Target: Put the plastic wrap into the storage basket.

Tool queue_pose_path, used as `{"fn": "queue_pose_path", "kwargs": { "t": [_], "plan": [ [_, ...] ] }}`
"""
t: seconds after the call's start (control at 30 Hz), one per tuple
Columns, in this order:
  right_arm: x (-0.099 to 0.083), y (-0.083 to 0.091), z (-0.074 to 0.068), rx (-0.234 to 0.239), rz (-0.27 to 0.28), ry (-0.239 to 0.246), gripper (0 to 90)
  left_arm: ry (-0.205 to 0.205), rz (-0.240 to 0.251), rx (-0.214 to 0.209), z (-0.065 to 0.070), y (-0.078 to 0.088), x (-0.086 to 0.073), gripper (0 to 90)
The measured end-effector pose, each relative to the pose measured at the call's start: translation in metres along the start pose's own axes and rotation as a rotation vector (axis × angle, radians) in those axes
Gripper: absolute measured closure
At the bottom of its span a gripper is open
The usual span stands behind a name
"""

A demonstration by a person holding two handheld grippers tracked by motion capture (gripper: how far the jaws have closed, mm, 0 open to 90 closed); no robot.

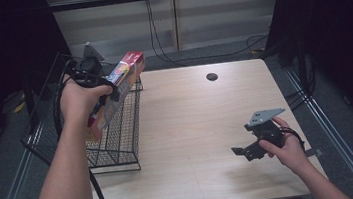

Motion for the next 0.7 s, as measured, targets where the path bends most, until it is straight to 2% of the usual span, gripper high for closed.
{"fn": "queue_pose_path", "kwargs": {
  "t": [0.03, 0.17, 0.27, 0.3, 0.4, 0.53, 0.7],
  "plan": [
    [0.0, 0.0, 0.0, 0.007, -0.002, -0.004, 1.8, -0.007, -0.003, 0.004, -0.001, 0.001, 0.0, 43.4],
    [0.0, -0.001, -0.001, 0.008, -0.003, 0.001, 1.9, 0.028, 0.004, 0.004, -0.006, 0.002, 0.0, 43.4],
    [0.0, 0.0, -0.001, 0.006, -0.003, 0.0, 1.9, 0.03, -0.002, 0.02, -0.01, 0.003, -0.001, 43.4],
    [0.0, 0.0, -0.001, 0.007, 0.0, 0.0, 1.8, 0.048, -0.005, 0.013, -0.011, 0.003, -0.002, 43.4],
    [0.0, 0.001, 0.0, -0.001, 0.0, 0.001, 1.8, 0.055, 0.006, 0.023, -0.016, 0.006, -0.003, 43.4],
    [0.0, 0.0, 0.0, 0.012, 0.0, 0.001, 1.8, 0.069, 0.007, 0.035, -0.021, 0.009, -0.004, 43.4],
    [0.0, -0.001, -0.002, 0.014, -0.001, 0.007, 1.8, 0.101, 0.016, 0.043, -0.028, 0.011, -0.007, 43.4]
  ]
}}
Point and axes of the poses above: each handheld gripper's, and its own axes: y roughly backward along the jaws, x roughly out of its top, z roughly to its right, the point moved 2 cm from there along -y, roughly forward along the jaws, and after that the axes turned 6 degrees about x, right-handed, at the moved point
